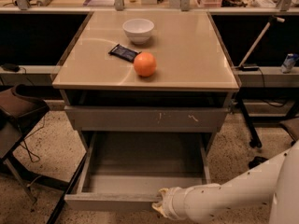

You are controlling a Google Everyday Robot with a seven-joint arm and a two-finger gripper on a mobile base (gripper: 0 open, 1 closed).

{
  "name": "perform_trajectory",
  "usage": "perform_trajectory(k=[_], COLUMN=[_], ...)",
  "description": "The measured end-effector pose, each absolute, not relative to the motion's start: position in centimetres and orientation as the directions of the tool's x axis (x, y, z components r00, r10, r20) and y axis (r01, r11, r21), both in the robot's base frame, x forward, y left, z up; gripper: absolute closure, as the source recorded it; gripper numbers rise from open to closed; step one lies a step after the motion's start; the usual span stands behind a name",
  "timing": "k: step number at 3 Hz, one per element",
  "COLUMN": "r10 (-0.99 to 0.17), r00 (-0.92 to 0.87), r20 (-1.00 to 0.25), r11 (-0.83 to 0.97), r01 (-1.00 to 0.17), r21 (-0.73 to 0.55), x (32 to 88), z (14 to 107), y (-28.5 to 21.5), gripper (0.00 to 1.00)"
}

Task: Open middle drawer

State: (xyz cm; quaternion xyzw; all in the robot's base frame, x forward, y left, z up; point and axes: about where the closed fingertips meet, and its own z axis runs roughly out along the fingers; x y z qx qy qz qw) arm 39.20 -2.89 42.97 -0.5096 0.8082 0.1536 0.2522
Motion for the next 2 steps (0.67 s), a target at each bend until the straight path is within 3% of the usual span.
perform_trajectory(k=[2], r10=[-0.749], r00=[-0.34], r20=[-0.568], r11=[0.418], r01=[-0.909], r21=[-0.006], x=[38.48], z=[43.0], y=[-2.75], gripper=[1.0])
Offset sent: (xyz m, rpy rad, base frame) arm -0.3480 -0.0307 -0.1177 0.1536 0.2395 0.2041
